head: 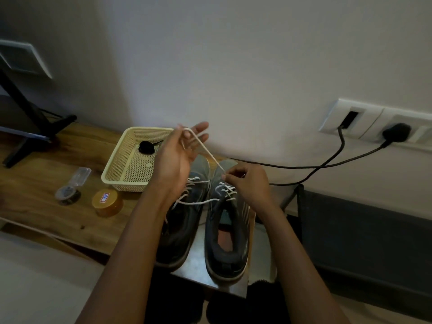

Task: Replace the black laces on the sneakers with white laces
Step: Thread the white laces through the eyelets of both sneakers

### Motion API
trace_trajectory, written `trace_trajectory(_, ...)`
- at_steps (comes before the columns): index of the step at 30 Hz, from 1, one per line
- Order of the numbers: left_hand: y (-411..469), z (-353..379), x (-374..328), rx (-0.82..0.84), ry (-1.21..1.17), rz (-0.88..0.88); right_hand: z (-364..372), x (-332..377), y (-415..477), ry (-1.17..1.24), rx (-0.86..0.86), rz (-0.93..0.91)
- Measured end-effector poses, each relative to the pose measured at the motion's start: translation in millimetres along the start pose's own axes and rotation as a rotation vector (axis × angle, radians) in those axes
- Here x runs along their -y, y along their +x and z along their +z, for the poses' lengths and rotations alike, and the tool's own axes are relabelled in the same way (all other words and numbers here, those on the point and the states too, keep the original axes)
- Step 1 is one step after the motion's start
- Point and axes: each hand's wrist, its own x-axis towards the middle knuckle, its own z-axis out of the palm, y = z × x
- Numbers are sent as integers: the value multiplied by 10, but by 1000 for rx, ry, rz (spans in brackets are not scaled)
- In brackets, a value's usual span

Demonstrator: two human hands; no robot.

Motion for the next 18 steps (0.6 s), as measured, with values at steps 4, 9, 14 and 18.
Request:
trace_trajectory(4,28,-191,-112,-198,-398,-38,2,-124,20,-162,-36,39)
trace_trajectory(9,37,-223,-61,-329,-309,71,79,-94,3,-170,-29,11)
trace_trajectory(14,-5,-192,-112,-354,89,298,-32,-145,17,19,-156,168)
trace_trajectory(18,-248,-2,2,-239,417,314,-173,-205,-189,-2,-114,231)
